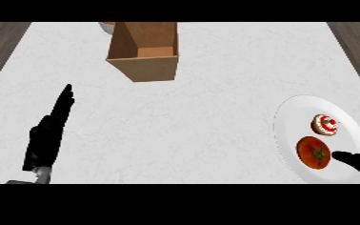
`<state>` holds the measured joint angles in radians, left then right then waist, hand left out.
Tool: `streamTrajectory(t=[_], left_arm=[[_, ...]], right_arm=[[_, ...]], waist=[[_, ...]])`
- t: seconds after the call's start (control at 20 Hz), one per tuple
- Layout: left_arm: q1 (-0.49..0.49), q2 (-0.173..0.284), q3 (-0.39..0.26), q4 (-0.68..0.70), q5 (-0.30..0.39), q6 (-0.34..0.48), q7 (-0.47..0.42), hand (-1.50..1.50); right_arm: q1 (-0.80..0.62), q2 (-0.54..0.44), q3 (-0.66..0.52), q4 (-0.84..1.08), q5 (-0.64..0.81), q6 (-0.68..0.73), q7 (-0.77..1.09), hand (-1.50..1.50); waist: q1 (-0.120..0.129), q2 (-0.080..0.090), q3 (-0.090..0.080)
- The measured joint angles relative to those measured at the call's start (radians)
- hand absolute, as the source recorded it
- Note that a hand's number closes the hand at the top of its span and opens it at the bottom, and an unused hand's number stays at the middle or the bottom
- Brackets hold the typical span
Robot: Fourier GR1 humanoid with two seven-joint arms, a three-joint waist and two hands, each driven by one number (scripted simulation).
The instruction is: Pick the tomato from the plate and place it in the cardboard box
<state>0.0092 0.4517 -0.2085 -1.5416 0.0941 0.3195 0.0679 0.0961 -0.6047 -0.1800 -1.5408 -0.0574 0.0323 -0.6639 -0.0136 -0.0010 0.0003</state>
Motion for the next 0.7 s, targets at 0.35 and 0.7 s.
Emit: streamTrajectory(t=[0.35,0.7], left_arm=[[0.002,0.001,0.007,0.009,-0.007,-0.007,0.002,0.0],[0.009,-0.006,0.014,0.007,-0.017,-0.02,-0.004,0.0]], right_arm=[[0.144,-0.225,0.008,-0.09,0.221,0.043,0.105,-1.5],[0.26,-0.308,0.079,-0.28,0.397,0.107,0.329,-1.5]], waist=[[-0.008,-0.002,-0.003],[-0.001,-0.002,-0.002]])
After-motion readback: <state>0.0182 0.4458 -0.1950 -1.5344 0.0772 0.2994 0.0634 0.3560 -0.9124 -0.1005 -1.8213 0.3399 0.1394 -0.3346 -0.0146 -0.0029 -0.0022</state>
